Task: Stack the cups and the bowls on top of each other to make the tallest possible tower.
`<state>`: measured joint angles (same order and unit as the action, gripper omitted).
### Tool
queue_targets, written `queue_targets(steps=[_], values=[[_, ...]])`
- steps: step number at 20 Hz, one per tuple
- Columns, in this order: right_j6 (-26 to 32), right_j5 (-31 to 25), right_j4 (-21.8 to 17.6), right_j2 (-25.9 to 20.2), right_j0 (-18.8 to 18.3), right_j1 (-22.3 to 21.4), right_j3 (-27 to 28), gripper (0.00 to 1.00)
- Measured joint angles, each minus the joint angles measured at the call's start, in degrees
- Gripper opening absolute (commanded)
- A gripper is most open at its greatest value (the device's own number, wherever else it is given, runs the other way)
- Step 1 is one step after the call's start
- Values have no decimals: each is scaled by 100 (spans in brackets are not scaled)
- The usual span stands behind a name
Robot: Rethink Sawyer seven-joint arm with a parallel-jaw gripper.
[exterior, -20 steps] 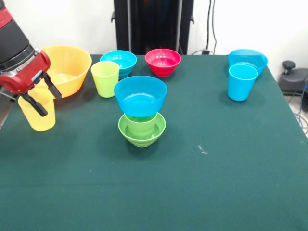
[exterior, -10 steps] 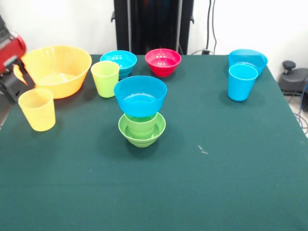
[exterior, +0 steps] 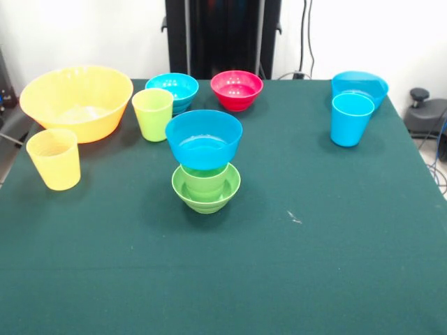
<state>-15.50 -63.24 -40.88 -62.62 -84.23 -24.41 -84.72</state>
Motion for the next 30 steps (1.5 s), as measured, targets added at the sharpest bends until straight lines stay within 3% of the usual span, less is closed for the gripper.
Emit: queue_targets(steps=[6,11,30], values=[[61,432,-7,-216,-693,-135,-523,100],[61,1121,-7,-222,-1297,-166,-1269,100],[61,2198,-21,-520,-2175,-447,-3171,100]])
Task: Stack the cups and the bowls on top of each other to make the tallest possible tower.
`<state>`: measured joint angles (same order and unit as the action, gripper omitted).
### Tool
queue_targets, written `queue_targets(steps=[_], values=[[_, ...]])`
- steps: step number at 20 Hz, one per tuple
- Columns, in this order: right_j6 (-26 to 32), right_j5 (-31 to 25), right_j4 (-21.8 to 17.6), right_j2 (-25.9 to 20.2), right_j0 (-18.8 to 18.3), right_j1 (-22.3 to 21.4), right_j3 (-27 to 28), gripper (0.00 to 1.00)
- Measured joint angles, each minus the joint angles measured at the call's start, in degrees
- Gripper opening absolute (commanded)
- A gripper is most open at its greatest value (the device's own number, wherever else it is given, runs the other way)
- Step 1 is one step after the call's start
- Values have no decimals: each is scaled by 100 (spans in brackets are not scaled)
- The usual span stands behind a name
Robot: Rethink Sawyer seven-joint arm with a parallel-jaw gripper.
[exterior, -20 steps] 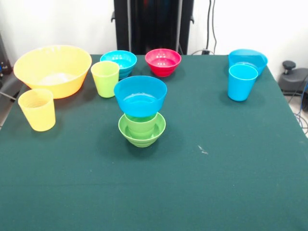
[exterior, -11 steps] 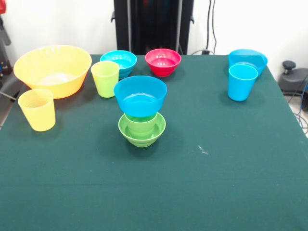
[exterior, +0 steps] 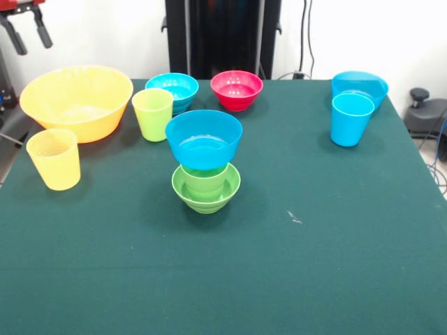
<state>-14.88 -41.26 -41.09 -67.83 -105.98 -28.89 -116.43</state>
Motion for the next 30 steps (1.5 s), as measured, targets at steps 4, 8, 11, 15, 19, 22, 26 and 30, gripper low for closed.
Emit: queue_targets(steps=[4,8,11,15,19,22,26,30], values=[[0,115,-7,-2,-167,4,-184,100],[0,124,-61,7,-278,53,-225,100],[0,124,-155,40,-385,181,-223,100],[0,124,-272,141,-444,398,-206,100],[0,124,-479,231,-443,666,-175,100],[0,124,-681,328,-445,929,-130,100],[0,124,-853,435,-455,1247,-52,100],[30,124,-1010,515,-488,1635,46,100]])
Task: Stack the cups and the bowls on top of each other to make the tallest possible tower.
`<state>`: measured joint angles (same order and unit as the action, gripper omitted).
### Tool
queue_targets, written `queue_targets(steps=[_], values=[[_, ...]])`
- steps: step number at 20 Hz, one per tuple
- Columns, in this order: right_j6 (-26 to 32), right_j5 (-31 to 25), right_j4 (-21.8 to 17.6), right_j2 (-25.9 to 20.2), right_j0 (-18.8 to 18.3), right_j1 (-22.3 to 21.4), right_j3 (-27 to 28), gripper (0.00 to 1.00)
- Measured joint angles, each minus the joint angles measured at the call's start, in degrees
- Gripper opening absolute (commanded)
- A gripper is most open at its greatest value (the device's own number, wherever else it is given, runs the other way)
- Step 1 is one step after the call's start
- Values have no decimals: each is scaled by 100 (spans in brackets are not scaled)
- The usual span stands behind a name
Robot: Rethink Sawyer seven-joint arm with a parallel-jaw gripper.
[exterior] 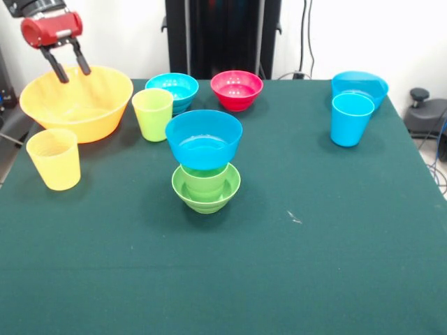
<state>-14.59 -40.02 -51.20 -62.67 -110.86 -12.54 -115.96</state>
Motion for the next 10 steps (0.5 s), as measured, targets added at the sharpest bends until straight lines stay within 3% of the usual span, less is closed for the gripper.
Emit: queue_targets(steps=[10], values=[[108,0,-26,32,-40,446,199,100]])
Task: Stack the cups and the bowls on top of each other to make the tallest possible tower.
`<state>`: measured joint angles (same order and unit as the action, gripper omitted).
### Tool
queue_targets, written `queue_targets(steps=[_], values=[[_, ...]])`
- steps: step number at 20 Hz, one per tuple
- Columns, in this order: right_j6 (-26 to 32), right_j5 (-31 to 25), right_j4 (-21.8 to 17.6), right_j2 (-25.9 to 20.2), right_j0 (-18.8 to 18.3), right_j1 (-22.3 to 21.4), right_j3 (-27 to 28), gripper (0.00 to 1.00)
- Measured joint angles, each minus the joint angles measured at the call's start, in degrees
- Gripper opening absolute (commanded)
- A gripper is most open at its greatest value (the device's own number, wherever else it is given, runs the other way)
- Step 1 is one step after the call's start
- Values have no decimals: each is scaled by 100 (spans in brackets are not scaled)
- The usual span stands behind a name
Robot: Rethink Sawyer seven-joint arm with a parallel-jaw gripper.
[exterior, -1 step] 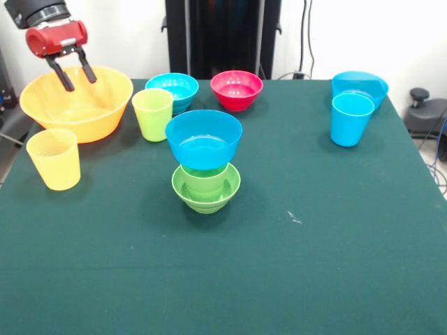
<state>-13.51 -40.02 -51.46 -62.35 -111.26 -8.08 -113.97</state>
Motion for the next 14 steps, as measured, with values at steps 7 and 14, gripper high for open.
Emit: queue_targets(steps=[7,14], values=[[1,0,45,-31,11,29,199,100],[191,0,49,-158,32,14,382,100]])
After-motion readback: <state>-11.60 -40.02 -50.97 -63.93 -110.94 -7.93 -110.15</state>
